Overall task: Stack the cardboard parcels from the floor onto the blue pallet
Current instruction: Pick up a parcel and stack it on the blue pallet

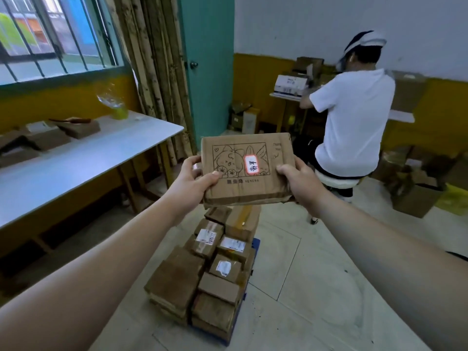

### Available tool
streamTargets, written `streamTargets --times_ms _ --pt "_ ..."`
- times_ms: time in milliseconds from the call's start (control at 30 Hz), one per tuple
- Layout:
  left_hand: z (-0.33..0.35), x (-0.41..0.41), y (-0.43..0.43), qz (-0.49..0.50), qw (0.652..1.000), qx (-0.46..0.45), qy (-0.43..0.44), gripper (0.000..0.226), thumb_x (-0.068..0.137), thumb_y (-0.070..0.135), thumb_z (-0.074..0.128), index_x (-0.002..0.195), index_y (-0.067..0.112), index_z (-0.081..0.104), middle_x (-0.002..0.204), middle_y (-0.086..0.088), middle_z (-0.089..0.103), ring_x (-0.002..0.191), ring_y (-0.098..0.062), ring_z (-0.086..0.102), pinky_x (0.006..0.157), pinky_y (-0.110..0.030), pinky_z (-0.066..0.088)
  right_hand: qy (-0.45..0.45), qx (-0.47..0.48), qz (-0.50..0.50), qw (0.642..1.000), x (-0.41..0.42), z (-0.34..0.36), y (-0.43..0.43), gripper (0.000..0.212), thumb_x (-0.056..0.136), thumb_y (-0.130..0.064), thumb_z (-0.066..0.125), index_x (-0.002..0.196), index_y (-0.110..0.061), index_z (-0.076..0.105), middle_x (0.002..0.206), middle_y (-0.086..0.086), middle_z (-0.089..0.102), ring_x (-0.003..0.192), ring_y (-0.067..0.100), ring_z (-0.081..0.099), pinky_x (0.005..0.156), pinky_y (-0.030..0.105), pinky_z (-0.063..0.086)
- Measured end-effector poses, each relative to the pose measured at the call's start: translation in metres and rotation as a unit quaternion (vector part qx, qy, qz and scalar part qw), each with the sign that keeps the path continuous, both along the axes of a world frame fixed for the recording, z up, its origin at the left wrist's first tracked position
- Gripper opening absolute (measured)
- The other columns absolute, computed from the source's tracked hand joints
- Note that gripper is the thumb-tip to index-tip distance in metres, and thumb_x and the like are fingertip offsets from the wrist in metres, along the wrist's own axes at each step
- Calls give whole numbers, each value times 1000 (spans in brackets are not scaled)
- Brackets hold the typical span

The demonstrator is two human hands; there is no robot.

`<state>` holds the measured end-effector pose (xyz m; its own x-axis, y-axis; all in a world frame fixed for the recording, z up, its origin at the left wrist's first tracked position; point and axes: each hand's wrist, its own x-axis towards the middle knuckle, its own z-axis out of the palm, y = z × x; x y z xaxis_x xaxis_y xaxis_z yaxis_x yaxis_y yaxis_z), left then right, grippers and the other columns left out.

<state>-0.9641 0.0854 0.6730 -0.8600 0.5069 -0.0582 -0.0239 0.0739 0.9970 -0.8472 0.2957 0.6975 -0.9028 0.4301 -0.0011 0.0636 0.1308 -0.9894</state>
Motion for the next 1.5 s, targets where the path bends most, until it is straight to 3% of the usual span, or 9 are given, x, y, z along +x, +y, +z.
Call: streamTargets --times_ms 167,400,567,733,900,1100,1167,1300,1500 --pt "-9 -30 57 21 1000 -2 -1 56 85 34 65 127 47 30 123 1 58 84 -13 71 62 -30 58 -8 4 26 1000 -42 -14 65 21 98 -29 47 117 -35 50 104 -3 66 86 11 68 58 21 53" --pt "-13 -56 145 94 996 1 -3 47 87 33 62 120 45 32 121 0 58 85 -14 71 62 -29 57 -10 -3 124 992 -104 -16 170 16 98 -27 47 103 -41 51 103 -2 67 80 8 70 58 20 53" --pt "-18 -70 178 153 988 -15 -27 51 89 31 61 128 41 31 116 2 61 83 -10 70 59 -25 56 -60 2 175 983 -154 -25 214 10 96 -32 49 100 -40 54 84 -7 73 71 10 71 50 23 53" --pt "-30 -108 183 203 978 -25 -45 47 88 30 61 126 39 34 113 1 62 82 -9 70 57 -24 56 -102 4 219 970 -219 -50 222 12 90 -43 49 100 -47 54 83 -11 73 74 12 72 57 29 54" --pt "-62 -168 185 231 971 -18 -65 53 88 33 61 132 40 33 116 5 60 83 -4 69 56 -22 55 -103 12 233 967 -292 -71 220 13 96 -35 48 100 -45 54 84 -14 73 73 9 71 51 25 53" --pt "-94 -232 206 261 958 -5 -121 61 90 31 58 142 41 27 122 6 55 95 -10 64 68 -29 56 -141 37 232 962 -378 -93 232 16 98 -35 45 99 -48 54 84 -15 72 71 8 71 50 25 53" --pt "-104 -244 206 275 950 -11 -146 62 92 25 56 144 41 26 118 8 56 94 -9 63 64 -26 55 -153 42 241 957 -404 -106 229 15 98 -33 45 103 -43 55 88 -12 73 73 8 71 51 24 51" --pt "-128 -268 202 304 937 -36 -170 59 92 14 54 143 32 31 112 4 60 97 -12 63 70 -30 57 -188 62 290 936 -453 -142 217 19 98 -35 45 113 -42 55 90 -13 72 76 6 70 54 22 51" --pt "-194 -322 214 382 891 -116 -214 49 92 9 53 138 21 41 130 -10 48 104 -22 60 80 -36 57 -251 82 382 885 -536 -227 209 31 102 -34 37 132 -39 42 107 -10 64 91 10 63 59 22 47"
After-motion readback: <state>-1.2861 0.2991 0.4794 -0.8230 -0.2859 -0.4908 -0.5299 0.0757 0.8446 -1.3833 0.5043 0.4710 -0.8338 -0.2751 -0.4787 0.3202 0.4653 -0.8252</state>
